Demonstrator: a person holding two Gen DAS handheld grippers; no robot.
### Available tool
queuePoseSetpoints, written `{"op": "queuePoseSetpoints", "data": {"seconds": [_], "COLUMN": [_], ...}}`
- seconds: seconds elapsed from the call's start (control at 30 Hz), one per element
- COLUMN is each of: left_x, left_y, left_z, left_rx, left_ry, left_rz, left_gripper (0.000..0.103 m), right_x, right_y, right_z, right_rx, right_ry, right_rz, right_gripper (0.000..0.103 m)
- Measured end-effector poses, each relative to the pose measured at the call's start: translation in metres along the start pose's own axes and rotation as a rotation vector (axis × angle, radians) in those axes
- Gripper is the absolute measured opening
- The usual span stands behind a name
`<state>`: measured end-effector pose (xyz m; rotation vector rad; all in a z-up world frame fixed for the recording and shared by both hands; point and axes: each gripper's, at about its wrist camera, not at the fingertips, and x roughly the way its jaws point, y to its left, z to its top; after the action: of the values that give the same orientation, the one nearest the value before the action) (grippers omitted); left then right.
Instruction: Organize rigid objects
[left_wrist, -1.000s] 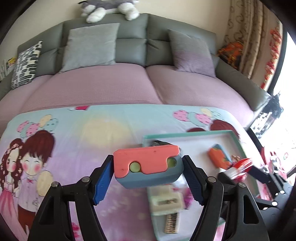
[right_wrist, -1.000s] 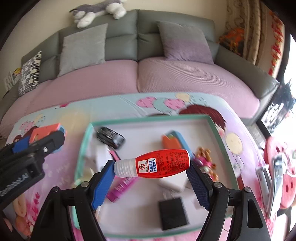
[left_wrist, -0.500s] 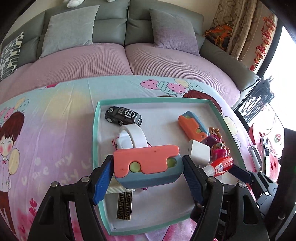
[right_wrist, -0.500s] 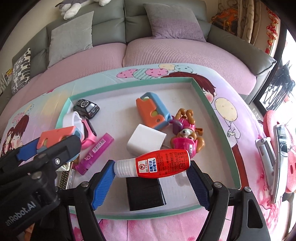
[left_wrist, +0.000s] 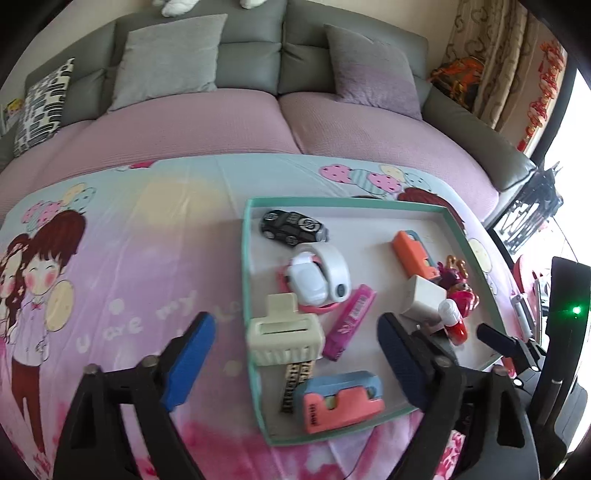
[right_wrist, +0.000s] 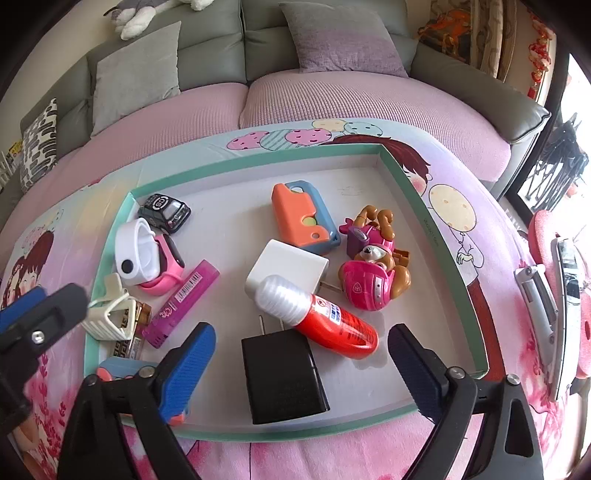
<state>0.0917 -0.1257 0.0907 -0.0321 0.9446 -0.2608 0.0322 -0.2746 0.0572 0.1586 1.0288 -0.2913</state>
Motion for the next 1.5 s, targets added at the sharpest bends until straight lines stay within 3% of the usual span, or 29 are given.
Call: {"op": "queuePoseSetpoints", "data": {"seconds": [0.1, 0.23, 0.3, 0.47, 0.67, 0.83, 1.03, 1.5], "left_x": [-0.006, -0.01, -0.012, -0.02, -0.029, -0.033, -0.036, -0.035], "left_y": [0.015, 0.035, 0.045, 0.062, 0.065, 0.068, 0.064, 0.081], "left_z": [-0.007, -0.021, -0.029, -0.054, -0.077, -0.093, -0.106, -0.122], "left_rx": [-0.022, -0.047, -0.064, -0.094, -0.053, -0.066, -0.029, -0.069], "left_ry": [-0.017, -0.026, -0.023, -0.019, -0.005, 0.014, 0.031, 0.067], "left_rz": [0.042, 0.111, 0.142, 0.132, 0.14, 0.09, 0.17, 0.195], "left_gripper": [0.094, 0.095, 0.1, 0.101, 0.101, 0.101, 0.101, 0.101], "right_x": [-0.004, -0.012, -0.014, -0.025, -0.037, -0.05, -0.061, -0.056], "right_y": [0.002, 0.002, 0.003, 0.014, 0.017, 0.015, 0.019, 0.035], "right_z": [-0.004, -0.012, -0.016, -0.033, -0.057, -0.068, -0.077, -0.095], "right_rx": [-0.009, -0.001, 0.007, -0.031, -0.035, -0.036, -0.055, -0.077], "right_ry": [-0.014, -0.03, -0.026, -0.032, -0.026, -0.044, -0.059, -0.039], "right_rz": [-0.009, 0.019, 0.042, 0.071, 0.06, 0.032, 0.025, 0.042], "right_gripper": [0.103, 0.103, 0.103, 0.103, 0.103, 0.103, 0.103, 0.103]}}
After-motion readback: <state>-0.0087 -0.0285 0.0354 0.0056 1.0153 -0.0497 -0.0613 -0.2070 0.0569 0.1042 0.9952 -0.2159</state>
